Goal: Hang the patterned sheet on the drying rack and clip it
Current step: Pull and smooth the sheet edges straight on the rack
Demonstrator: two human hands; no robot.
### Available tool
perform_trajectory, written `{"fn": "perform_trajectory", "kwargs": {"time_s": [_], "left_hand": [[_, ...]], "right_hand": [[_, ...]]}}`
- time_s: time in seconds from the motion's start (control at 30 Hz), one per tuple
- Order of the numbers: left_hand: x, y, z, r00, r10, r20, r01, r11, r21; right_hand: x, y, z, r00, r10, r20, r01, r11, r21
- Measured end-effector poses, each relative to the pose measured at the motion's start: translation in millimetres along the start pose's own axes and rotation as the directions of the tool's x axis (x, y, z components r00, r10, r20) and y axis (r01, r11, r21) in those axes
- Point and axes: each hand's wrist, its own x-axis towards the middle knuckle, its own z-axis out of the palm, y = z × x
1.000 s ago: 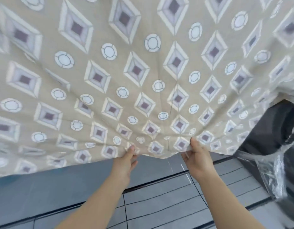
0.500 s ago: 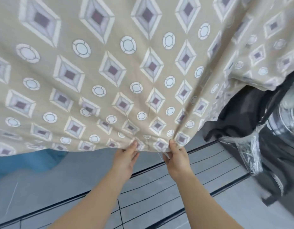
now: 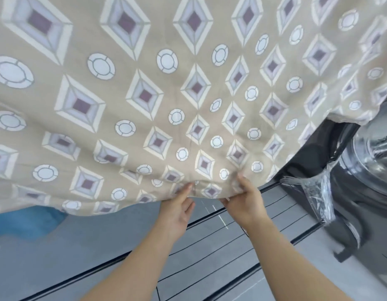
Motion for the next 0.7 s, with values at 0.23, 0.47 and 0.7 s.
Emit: {"fn": "perform_trajectory", "kwargs": {"time_s": [0.23,0.47,0.7], "left_hand": [[17,-34,47,0.974,-0.112,0.196,0.098,0.992,0.080],[34,-69,139,0.902,-0.138,0.409,0.000,0.948,0.318],[83,-75,184,0.997,0.008,-0.082,-0.010,1.000,-0.021]], "right_hand": [[12,-92,-24,0.965,-0.260,0.024,0.248,0.941,0.230],[44,-150,-68,0.963,-0.256,-0.082,0.266,0.948,0.175],[66,-154,-98,0.980,-0.199,0.031,0.185,0.950,0.253]]}}
